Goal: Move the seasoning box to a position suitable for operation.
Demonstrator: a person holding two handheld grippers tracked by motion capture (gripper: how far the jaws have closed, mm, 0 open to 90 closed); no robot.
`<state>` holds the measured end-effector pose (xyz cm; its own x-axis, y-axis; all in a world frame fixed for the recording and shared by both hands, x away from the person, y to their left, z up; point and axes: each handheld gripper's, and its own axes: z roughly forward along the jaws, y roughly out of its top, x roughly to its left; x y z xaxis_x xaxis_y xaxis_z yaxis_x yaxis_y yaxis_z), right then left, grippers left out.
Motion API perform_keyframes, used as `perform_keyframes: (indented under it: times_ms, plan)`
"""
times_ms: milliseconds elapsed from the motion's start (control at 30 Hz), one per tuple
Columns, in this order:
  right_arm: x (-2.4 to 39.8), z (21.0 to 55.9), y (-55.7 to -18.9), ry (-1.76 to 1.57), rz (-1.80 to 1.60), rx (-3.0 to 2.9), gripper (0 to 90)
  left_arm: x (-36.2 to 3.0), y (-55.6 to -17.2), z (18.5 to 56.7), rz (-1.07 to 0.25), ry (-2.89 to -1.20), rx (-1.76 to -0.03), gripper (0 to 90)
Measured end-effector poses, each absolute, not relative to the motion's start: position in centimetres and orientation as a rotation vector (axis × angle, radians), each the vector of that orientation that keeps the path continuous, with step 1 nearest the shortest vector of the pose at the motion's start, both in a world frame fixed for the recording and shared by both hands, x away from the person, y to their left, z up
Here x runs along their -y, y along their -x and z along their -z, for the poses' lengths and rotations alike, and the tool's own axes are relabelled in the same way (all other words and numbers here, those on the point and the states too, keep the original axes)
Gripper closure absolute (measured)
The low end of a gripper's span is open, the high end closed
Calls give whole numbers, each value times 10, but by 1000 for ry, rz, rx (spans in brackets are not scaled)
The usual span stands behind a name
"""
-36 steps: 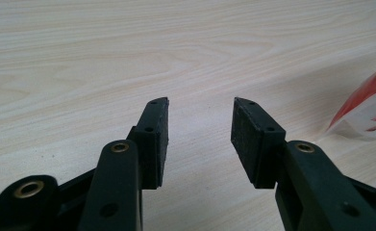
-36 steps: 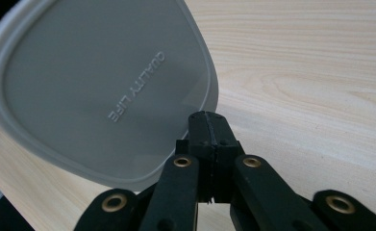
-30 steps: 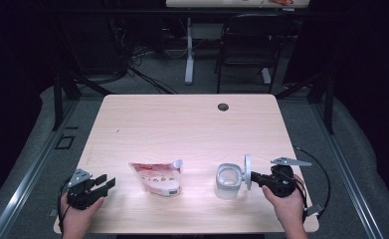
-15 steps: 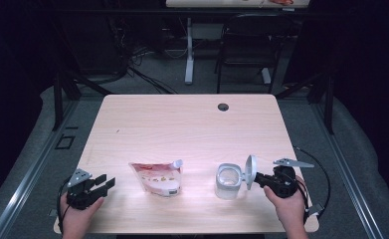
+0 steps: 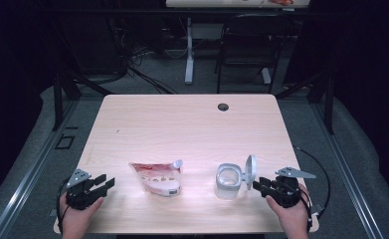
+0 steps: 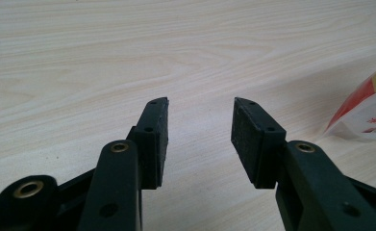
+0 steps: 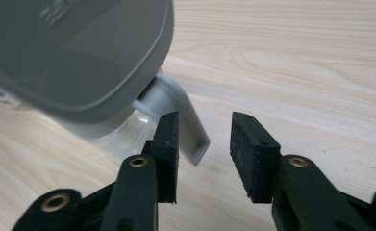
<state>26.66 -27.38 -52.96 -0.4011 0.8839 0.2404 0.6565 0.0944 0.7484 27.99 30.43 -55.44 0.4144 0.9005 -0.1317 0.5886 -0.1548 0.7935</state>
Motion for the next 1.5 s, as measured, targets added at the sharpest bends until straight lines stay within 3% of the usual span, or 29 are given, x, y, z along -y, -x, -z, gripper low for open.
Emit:
perform_keyframes:
  times_ms: [400,633,933,1500]
  plan:
    - [267,539,-256,-1469,-1164,-2121,616,-304,-280,554,-480,-1850,-1274,573]
    - [261,536,-254,-1447,-1166,-2116,725,-304,-280,554,-477,-1855,-1276,572]
    - [253,535,-254,-1412,-1147,-2106,780,-303,-280,555,-476,-1855,-1273,572]
    - [247,538,-262,-1437,-1116,-2074,791,-303,-281,555,-476,-1856,-1271,573]
